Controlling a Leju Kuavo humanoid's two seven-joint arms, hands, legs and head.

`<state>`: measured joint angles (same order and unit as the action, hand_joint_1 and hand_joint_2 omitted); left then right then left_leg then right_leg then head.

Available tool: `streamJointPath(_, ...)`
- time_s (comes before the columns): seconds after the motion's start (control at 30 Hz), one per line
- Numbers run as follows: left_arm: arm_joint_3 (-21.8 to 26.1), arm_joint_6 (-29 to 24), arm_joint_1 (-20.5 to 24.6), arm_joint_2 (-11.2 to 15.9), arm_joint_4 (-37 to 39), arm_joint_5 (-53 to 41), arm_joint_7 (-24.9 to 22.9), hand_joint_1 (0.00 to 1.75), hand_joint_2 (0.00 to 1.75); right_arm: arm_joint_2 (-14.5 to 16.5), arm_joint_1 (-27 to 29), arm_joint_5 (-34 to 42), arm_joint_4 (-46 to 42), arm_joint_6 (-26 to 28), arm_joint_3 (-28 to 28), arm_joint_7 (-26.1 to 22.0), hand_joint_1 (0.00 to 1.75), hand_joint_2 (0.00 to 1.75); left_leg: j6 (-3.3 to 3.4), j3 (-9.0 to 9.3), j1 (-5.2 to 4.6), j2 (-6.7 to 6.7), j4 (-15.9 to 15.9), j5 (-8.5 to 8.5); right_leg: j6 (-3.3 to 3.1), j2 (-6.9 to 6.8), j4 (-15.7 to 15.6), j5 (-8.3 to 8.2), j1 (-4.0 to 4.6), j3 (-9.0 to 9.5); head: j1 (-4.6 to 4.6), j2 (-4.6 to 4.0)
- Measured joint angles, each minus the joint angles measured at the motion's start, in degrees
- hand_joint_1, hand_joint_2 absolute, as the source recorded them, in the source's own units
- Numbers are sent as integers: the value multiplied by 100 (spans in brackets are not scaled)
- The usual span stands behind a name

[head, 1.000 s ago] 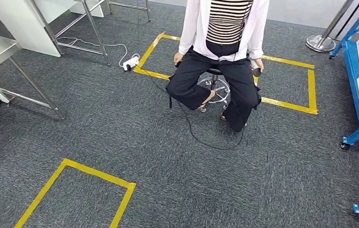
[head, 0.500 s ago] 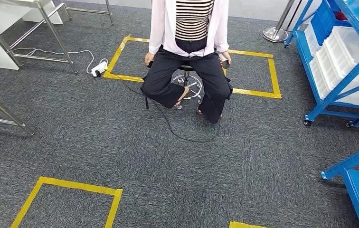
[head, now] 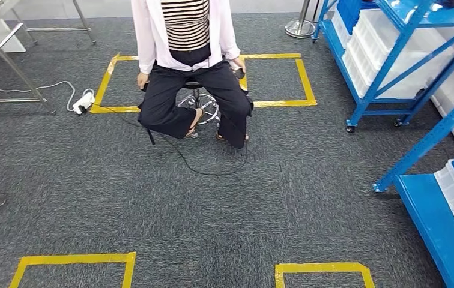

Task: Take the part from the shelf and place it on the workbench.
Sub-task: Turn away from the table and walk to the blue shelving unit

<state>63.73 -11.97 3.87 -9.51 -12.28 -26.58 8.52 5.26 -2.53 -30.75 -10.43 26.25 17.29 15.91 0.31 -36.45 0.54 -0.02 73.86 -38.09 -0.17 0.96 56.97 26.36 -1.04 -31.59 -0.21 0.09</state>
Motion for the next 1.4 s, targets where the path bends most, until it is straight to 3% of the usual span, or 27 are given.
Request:
streamJointPath(0.07,0,-2,-1,1,0,0,-2,0,0,-2,11,0,0,0,1,1,0,0,11,-11,8,-11,-41,165,1,125,4,-2,7,3,-1,0)
streamJointPath(0.13,0,-4,-1,1,0,0,-4,0,0,0,17,0,0,0,2,1,0,0,34,277,29,-114,-702,604,7,273,7,-5,8,22,-3,0)
streamJointPath(0.2,-2,-5,-3,1,1,0,-7,0,0,5,1,0,0,0,3,1,0,0,48,574,52,-369,-1382,893,36,410,24,-18,31,11,-4,0)
streamJointPath(0.27,-6,-5,-5,1,2,0,-8,0,0,8,-9,0,0,1,5,0,0,0,70,645,32,-471,-1592,927,102,531,25,-55,40,-54,-3,0)
streamJointPath(0.33,-8,-4,0,-4,2,1,-5,0,0,7,11,0,1,4,10,-1,0,0,148,643,5,-333,-1645,974,184,585,26,-84,25,-138,0,0)
streamJointPath(0.4,-9,-4,4,-7,2,2,1,0,0,8,18,1,1,10,19,-2,0,0,249,642,3,-174,-1720,1038,188,347,310,81,34,-312,18,0)
streamJointPath(0.47,-9,-3,-7,-4,2,2,5,0,0,15,4,1,0,15,26,-4,0,0,297,620,-8,3,-1743,1062,144,52,1033,452,36,-655,50,0)
streamJointPath(0.53,-9,-3,-16,-2,2,2,7,0,0,19,5,1,1,15,30,-10,0,0,302,595,-24,183,-1740,1066,171,-20,1658,698,25,-915,67,0)
streamJointPath(0.57,-10,-3,-16,-3,2,2,7,0,0,16,14,1,1,15,32,-13,0,0,301,587,-28,264,-1739,1066,211,-35,1691,699,20,-890,69,0)
streamJointPath(0.63,-11,-3,-13,-13,2,2,8,0,0,7,25,-2,1,15,36,-19,0,0,291,593,-30,409,-1734,1063,308,-146,1059,487,8,-482,76,0)
streamJointPath(0.7,-11,-3,-12,-19,3,2,10,0,0,3,10,-7,0,15,37,-19,0,0,244,612,-57,527,-1718,1044,330,-412,250,247,17,-11,92,0)
streamJointPath(0.77,-12,-4,-6,-19,3,2,11,0,0,5,-2,-9,0,15,38,-20,0,0,179,639,-87,627,-1705,1027,261,-523,-21,147,46,120,78,0)
streamJointPath(0.83,-13,-5,12,-24,3,2,11,0,0,3,6,-8,0,15,40,-20,0,0,111,665,-69,701,-1703,1012,173,-405,-27,112,36,101,51,0)
streamJointPath(0.9,-14,-5,22,-26,3,2,12,0,0,-2,7,-7,0,17,48,-19,0,0,37,620,-31,497,-1548,867,88,-288,-49,81,-6,111,32,0)
streamJointPath(0.97,-16,-5,9,-25,5,1,10,0,0,-3,-6,-7,0,19,60,-19,0,0,-3,360,-1,154,-928,483,18,-162,-55,48,-10,100,-1,0)
streamJointPath(1.03,-17,-5,-7,-26,8,-1,7,0,0,3,-8,-7,0,20,77,-19,0,0,-7,28,9,22,-201,177,-20,-19,-50,27,18,84,-19,0)
streamJointPath(1.07,-17,-5,-10,-26,8,-1,6,0,0,4,-2,-6,0,20,85,-19,0,0,-3,-40,11,7,-76,193,-25,56,-47,23,27,85,-22,0)
streamJointPath(1.1,-17,-4,-11,-25,9,-3,5,0,0,3,2,-5,0,20,91,-19,0,0,3,-3,14,-7,-180,330,-28,135,-43,21,31,91,-24,0)
streamJointPath(1.13,-17,-4,-10,-25,9,-5,5,0,0,3,2,-5,0,20,95,-19,0,0,10,132,24,-45,-495,554,-26,218,-37,20,31,100,-25,0)
streamJointPath(1.2,-18,-2,-9,-23,11,-10,3,0,0,5,-9,-6,0,20,98,-19,0,0,22,479,59,-311,-1262,904,-10,368,-16,18,43,92,-27,0)
streamJointPath(1.27,-20,1,-7,-23,14,-14,-3,0,0,6,-22,-3,0,20,102,-19,0,0,44,620,59,-507,-1599,978,48,491,-4,-5,51,32,-28,0)
streamJointPath(1.33,-20,0,-3,-28,16,-18,-11,0,0,4,-15,1,0,20,107,-19,0,0,108,610,22,-416,-1632,1000,134,601,-18,-47,42,-45,-31,0)
streamJointPath(1.4,-20,-2,4,-36,17,-21,-15,0,0,-1,-2,4,0,20,116,-19,0,0,213,621,17,-267,-1717,1065,169,446,99,3,42,-156,-20,0)
